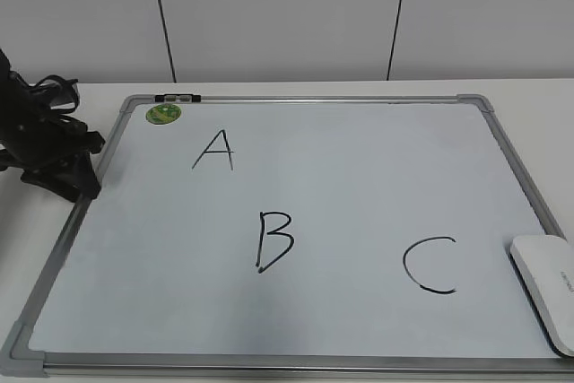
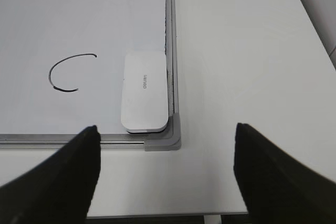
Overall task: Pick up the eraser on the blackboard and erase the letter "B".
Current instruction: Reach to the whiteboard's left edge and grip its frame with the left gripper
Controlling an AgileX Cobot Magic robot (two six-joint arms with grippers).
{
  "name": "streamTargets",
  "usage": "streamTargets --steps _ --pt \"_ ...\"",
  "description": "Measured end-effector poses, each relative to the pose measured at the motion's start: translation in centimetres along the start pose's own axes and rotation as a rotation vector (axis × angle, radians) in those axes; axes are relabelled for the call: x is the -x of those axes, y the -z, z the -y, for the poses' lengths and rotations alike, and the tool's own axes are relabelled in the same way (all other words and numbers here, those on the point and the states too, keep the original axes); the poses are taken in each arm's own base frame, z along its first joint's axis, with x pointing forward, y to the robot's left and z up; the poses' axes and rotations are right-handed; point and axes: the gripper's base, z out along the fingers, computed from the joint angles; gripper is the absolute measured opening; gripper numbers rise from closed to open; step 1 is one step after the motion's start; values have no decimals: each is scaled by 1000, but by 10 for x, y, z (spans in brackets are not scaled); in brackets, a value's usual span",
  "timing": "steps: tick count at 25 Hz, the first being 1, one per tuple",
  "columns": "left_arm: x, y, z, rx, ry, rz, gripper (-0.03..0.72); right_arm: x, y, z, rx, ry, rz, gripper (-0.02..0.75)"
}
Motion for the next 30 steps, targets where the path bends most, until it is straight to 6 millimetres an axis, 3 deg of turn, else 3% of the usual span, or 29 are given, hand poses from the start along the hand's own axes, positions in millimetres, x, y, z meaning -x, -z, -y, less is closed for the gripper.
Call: streamTargets --steps 6,11,23,27,30 --pt "0 -1 1 -9 6 -5 168 0 0 0 0 0 0 587" --pt "0 1 0 -11 8 -6 47 0 0 0 0 0 0 587" --pt "0 2 -3 -15 20 -7 33 0 0 -1 6 -3 0 587" --pt "0 2 -3 -15 20 -7 32 15 2 -1 14 -6 27 587" --pt "0 2 -3 -15 20 -7 32 42 -3 0 16 -6 46 587"
